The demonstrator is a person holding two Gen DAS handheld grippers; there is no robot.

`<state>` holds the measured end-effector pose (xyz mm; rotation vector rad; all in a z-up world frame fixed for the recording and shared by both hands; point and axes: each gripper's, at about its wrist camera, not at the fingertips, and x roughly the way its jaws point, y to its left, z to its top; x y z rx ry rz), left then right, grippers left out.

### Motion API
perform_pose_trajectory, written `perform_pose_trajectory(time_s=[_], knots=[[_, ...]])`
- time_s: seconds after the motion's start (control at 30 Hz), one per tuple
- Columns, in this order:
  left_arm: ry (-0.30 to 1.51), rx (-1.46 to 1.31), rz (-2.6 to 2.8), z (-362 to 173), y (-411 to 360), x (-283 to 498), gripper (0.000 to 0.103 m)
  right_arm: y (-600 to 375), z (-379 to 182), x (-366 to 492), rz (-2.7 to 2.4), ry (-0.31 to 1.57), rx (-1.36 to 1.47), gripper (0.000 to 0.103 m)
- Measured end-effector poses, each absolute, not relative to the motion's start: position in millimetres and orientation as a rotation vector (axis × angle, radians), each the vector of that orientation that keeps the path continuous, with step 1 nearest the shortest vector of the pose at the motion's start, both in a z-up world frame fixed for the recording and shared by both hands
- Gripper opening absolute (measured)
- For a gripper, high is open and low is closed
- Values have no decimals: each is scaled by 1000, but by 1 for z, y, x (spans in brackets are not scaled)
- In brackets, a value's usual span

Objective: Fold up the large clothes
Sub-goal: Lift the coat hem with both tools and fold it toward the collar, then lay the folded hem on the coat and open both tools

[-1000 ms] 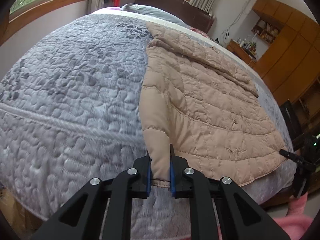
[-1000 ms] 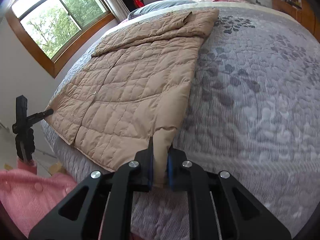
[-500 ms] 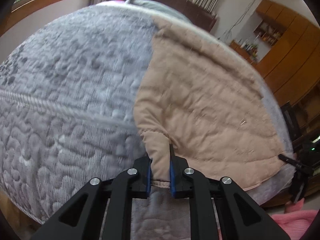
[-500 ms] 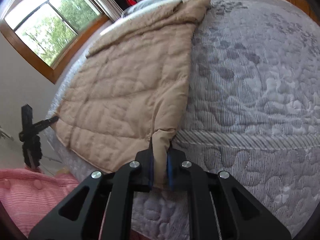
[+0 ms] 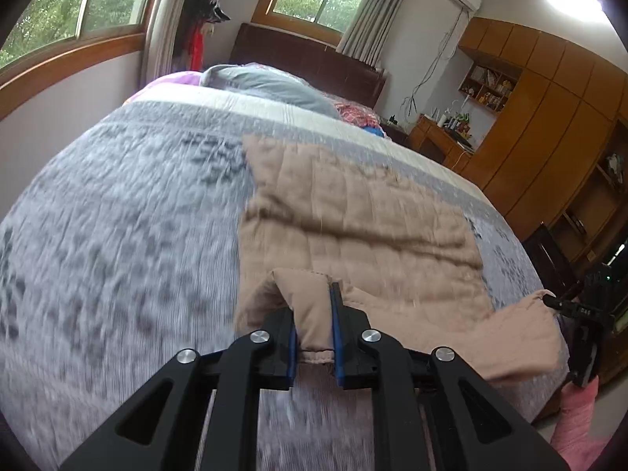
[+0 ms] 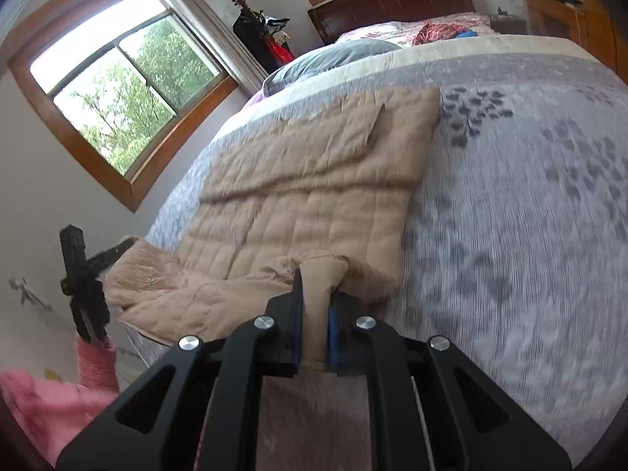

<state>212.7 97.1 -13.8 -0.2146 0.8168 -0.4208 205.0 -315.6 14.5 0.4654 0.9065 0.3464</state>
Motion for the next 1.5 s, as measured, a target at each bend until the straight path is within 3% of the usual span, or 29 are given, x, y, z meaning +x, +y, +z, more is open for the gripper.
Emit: perform_pose_trajectory(time_s=[0.37,0.63,0.97,1.23,1.43,1.47,1.5], knots=[[813,-256,-393,5,72,372,14,-353,33,343,301,933,593,9],[880,-260,-349,-22,43,474,14,-377,5,427,222,1010,657,9],[993,-304,-308,-78,27,554,14,-398,-47,487,176,1088,743,9],[1050,-350,-302,-108,29,575,19,-405,-79,501,186,1115,803,11],[1056,-524,-374,-97,55,566,32,-412,-65,478,245,1057,867,28],[1048,-547,-383,-94,60,562,34,-414,-63,475,251,1048,874,35],[1040,-555,-387,-91,63,558,37,-414,-59,469,248,1036,869,48]])
